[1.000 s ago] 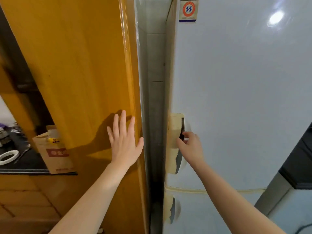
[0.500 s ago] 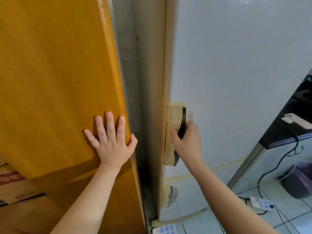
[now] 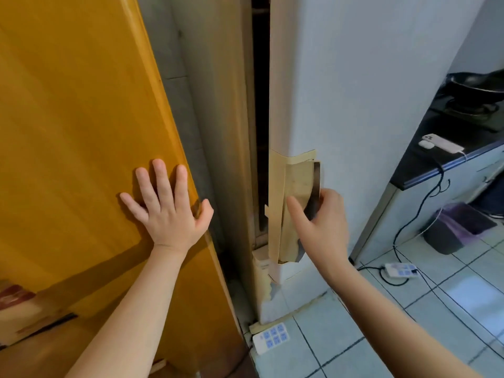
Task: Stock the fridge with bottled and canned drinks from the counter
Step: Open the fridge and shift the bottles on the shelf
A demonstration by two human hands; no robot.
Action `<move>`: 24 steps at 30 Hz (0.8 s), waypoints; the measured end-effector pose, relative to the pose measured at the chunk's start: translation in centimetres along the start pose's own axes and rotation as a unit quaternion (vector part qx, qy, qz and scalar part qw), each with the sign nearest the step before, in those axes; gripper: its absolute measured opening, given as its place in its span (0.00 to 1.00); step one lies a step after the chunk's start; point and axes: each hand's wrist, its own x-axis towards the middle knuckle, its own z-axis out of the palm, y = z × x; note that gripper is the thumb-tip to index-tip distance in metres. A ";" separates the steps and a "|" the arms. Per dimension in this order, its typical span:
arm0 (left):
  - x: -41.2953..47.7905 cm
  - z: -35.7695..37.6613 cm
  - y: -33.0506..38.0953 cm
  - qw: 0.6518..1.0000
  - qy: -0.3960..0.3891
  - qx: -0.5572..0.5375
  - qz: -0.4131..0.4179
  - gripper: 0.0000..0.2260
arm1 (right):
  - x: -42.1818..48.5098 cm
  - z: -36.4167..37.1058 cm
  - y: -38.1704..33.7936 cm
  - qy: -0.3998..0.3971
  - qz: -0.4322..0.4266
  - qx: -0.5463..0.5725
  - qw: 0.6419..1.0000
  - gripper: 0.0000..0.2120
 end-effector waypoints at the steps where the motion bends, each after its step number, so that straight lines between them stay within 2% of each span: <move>1: -0.1 -0.1 -0.1 1.000 -0.001 0.000 0.003 0.33 | -0.9 -1.1 0.5 0.013 0.003 -0.005 1.000 0.20; 6: 0.0 -0.6 -0.2 0.999 -0.032 -0.019 0.006 0.29 | -4.2 -7.5 2.5 0.088 0.011 0.003 0.996 0.29; 10: -1.6 -1.4 2.3 0.982 -0.084 -0.162 -0.052 0.25 | -5.5 -11.3 4.1 0.161 0.000 0.005 0.987 0.27; 14: -3.1 -3.6 9.0 0.934 -0.184 -0.307 -0.023 0.25 | -6.1 -14.4 7.4 0.274 0.056 0.005 0.960 0.39; 19: -2.0 -6.1 17.5 0.847 -0.225 -0.476 0.070 0.21 | -6.5 -18.3 11.1 0.393 0.062 -0.054 0.916 0.33; 22: -1.1 -7.1 21.3 0.803 -0.261 -0.528 0.090 0.20 | -5.8 -21.4 13.4 0.432 0.085 -0.074 0.895 0.33; 24: -0.4 -7.8 23.6 0.786 -0.268 -0.548 0.101 0.20 | -5.2 -23.7 15.1 0.445 0.103 -0.072 0.886 0.31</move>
